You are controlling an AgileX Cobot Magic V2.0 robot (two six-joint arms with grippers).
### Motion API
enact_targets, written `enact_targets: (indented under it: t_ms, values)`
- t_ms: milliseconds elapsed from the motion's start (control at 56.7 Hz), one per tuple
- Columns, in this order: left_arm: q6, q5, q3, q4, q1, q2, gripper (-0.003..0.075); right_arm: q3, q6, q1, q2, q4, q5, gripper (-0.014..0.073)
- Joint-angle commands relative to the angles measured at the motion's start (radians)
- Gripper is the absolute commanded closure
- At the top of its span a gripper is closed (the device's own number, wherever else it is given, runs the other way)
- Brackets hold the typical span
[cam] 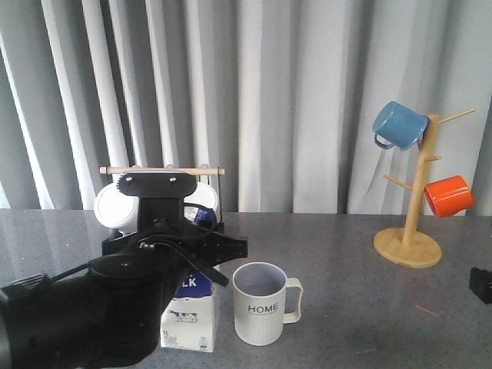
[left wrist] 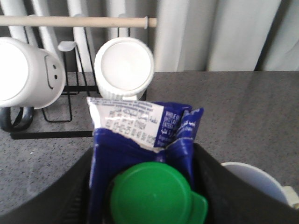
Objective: Place milk next to cup
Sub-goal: 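Carry the milk carton with the left gripper beside the white mug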
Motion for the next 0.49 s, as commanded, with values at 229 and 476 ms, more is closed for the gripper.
enact_targets:
  t_ms: [229,476]
  values:
    - [0.017,-0.011,-0.138,0.032,-0.006,0.032,0.0637,-0.029,-0.001,-0.005,-0.005,-0.009,-0.072,0.0602]
    - [0.016,-0.004,-0.188,0.017,0.019,0.099,0.0637,-0.029,-0.001,-0.005,-0.005,-0.009,-0.072,0.0602]
